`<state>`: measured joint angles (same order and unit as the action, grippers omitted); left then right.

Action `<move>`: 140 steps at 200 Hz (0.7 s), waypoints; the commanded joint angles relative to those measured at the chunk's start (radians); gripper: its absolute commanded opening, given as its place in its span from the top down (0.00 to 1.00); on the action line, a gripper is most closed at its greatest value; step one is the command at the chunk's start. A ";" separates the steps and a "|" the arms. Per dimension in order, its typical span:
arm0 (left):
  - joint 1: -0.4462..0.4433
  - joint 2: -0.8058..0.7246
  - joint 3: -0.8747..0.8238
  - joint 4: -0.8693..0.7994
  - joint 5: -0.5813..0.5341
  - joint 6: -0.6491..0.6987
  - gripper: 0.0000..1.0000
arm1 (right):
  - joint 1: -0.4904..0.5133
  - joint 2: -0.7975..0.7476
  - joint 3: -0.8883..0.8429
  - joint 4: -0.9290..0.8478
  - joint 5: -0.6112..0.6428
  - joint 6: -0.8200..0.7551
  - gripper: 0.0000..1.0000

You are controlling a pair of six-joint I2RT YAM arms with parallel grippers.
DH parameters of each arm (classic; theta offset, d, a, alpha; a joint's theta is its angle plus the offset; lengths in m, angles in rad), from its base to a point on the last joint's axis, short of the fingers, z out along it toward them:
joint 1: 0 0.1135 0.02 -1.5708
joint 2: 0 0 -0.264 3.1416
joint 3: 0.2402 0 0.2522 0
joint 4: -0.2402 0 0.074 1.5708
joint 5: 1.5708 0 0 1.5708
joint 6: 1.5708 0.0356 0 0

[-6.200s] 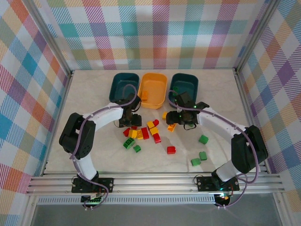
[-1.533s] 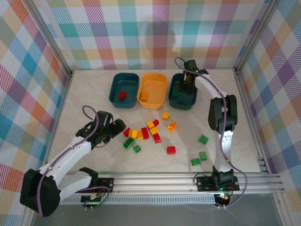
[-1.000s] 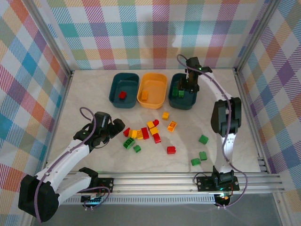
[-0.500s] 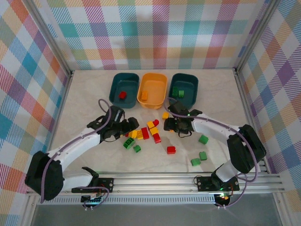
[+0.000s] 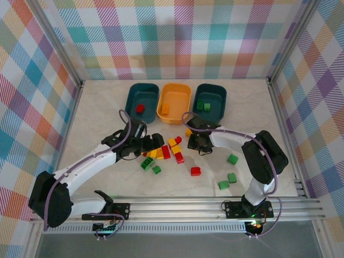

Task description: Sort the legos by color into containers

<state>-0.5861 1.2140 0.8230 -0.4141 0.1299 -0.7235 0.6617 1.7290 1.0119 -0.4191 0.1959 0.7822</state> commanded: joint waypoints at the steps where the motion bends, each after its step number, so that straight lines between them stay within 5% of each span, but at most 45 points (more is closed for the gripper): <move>1: -0.003 -0.034 -0.010 -0.038 -0.028 0.018 0.14 | 0.003 -0.013 -0.006 0.001 0.065 -0.002 0.64; 73: 0.013 0.024 0.058 -0.079 -0.058 0.043 0.13 | 0.003 -0.203 -0.004 -0.087 0.119 -0.101 0.79; 101: 0.152 0.067 0.062 -0.076 0.038 -0.010 0.12 | 0.001 -0.212 0.118 -0.085 0.023 -0.217 0.76; 140: 0.319 0.131 0.032 -0.082 0.181 -0.100 0.16 | -0.005 0.006 0.398 -0.079 -0.063 -0.318 0.78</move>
<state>-0.3130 1.3247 0.8616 -0.4618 0.2161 -0.7727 0.6605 1.6112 1.2724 -0.4995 0.1909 0.5690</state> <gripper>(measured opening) 0.850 0.332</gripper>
